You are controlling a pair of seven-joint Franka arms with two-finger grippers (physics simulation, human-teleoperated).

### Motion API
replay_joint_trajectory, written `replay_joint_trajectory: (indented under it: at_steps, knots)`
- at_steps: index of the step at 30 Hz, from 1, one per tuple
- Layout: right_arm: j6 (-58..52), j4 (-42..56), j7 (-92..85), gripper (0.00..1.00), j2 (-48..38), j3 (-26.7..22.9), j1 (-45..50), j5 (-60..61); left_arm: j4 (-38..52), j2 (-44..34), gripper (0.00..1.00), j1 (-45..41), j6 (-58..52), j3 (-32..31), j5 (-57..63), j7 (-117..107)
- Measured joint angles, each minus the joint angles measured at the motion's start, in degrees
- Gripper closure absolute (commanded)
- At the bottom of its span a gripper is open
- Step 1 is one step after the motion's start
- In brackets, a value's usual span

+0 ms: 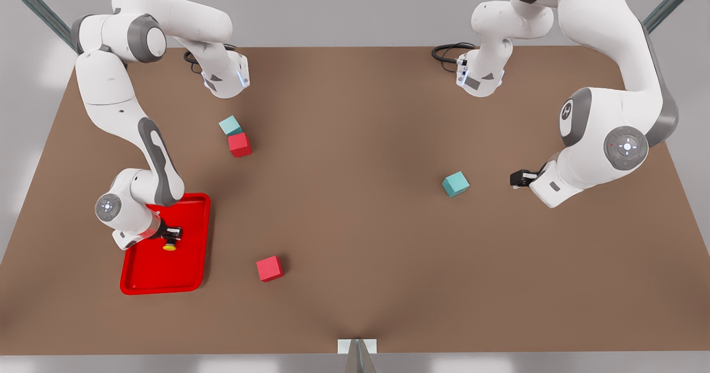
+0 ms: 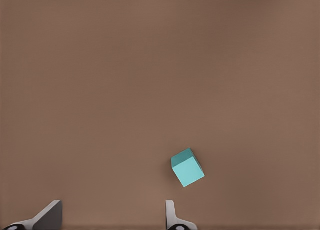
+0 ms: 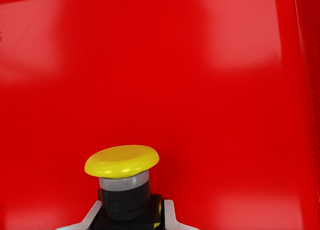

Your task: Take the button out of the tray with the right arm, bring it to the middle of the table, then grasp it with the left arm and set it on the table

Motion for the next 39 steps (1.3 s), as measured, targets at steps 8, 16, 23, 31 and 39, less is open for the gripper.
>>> replay_joint_trajectory:
  at_steps: [8,16,23,31,39]
  knots:
    - [-0.83,-0.03,-0.60,0.50,-0.56,0.11,0.50,0.31,0.00,0.00,0.00,0.00,-0.03,0.00,0.00,0.00]
    - [-18.29,15.26,1.64,0.52,-6.11,1.22,18.75,3.68,0.00,0.00,0.00,-0.09,0.06,0.00,0.00,0.00]
    - [-26.91,32.97,16.75,0.52,1.33,1.35,47.88,4.86,0.00,0.10,0.00,-0.08,0.02,0.00,0.00,0.00]
    - [-22.50,45.82,34.76,0.52,17.18,-0.16,58.87,6.35,0.00,0.41,0.00,-0.09,0.12,0.00,0.00,0.00]
    - [-17.07,45.66,47.27,0.00,21.04,-0.27,59.56,6.41,0.00,0.44,0.00,-0.18,0.08,0.00,0.00,0.00]
